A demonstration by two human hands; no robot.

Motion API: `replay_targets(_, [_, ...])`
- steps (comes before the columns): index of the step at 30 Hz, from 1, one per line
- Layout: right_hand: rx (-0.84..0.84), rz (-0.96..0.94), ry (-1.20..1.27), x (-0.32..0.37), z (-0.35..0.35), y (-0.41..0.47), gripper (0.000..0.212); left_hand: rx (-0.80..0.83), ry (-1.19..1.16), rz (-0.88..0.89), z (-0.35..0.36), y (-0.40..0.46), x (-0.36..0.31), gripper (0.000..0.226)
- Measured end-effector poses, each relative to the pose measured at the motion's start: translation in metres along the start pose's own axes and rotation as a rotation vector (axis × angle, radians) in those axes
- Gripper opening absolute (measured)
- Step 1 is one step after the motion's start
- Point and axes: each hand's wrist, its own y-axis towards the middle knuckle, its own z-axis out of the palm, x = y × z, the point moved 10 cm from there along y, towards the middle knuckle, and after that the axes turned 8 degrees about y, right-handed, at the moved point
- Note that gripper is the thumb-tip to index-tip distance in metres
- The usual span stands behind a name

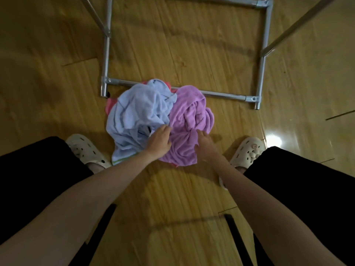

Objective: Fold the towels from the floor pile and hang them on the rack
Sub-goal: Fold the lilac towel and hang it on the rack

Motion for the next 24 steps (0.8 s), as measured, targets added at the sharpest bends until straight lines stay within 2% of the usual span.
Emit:
replay_targets(4, [-0.097,0.062,0.020,-0.019,-0.012,0.030,0.050,-0.138,0.001,-0.003,-0.014,0.048,-0.012,0.028])
replay_targets(7, [-0.190,0.053,0.041,-0.022,-0.031,0.053,0.054,-0.170,0.010,-0.013,-0.015,0.080,-0.017,0.029])
replay_targets(13, [-0.171,0.101,0.105,-0.035,-0.040,0.086,0.060,-0.197,-0.002,-0.178,0.002,0.111,0.004,0.018])
replay_targets(15, [-0.177,0.082,0.168,-0.035,-0.041,0.088,0.058,-0.215,-0.064,-0.197,0.004,0.112,0.008,0.012])
replay_targets(18, [-0.226,0.077,0.251,-0.032,-0.043,0.085,0.051,-0.287,-0.282,-0.256,-0.006,0.103,0.012,0.013])
replay_targets(24, [-0.316,0.086,0.391,-0.024,-0.048,0.062,0.053,-0.436,-0.473,-0.068,-0.046,0.037,-0.020,0.006])
